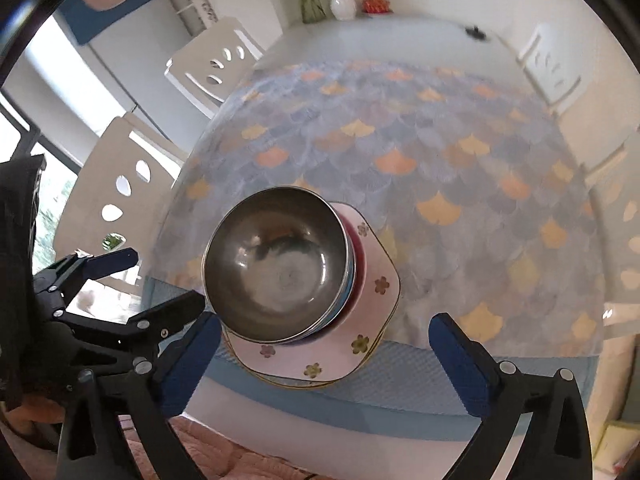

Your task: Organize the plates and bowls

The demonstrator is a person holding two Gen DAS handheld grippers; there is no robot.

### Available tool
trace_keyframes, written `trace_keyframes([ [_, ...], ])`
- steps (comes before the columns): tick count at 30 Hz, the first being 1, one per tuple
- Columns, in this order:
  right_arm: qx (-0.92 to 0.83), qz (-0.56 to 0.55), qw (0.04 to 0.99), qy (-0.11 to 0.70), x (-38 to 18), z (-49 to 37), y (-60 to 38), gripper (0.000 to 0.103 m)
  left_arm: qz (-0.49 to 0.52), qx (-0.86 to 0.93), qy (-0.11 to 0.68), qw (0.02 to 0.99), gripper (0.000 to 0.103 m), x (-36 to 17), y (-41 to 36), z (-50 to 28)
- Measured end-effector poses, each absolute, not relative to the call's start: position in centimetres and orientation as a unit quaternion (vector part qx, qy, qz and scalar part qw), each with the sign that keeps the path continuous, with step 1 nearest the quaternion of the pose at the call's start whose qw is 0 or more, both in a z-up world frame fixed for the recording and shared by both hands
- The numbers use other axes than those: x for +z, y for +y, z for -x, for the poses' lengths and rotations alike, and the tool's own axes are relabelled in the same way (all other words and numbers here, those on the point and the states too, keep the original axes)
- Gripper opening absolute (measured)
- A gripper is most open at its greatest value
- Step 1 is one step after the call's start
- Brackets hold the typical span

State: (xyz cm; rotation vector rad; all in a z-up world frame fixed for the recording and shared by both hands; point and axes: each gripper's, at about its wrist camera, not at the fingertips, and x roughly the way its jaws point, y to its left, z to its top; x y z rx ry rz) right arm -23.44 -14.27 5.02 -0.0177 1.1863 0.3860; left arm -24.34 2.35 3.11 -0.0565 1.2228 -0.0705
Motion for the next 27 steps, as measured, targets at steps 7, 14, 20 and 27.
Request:
trace_keyframes([
  [7, 0.174, 0.022, 0.800, 0.573, 4.0, 23.6, -13.9, 0.103, 0.024, -0.017, 0.577, 0.817, 0.102, 2.2, 2.3, 24.6],
  [14, 0.169, 0.041, 0.795, 0.581, 3.5, 23.9, -13.3, 0.103, 0.018, -0.017, 0.570, 0.821, 0.102, 2.0, 2.3, 24.2],
  [20, 0.169, 0.034, 0.791, 0.587, 3.2, 23.7, -13.5, 0.103, 0.021, -0.024, 0.573, 0.819, 0.102, 1.7, 2.2, 23.6],
  [27, 0.168, 0.035, 0.797, 0.580, 3.3, 23.2, -13.9, 0.103, 0.010, -0.025, 0.565, 0.824, 0.102, 1.8, 1.9, 23.3],
])
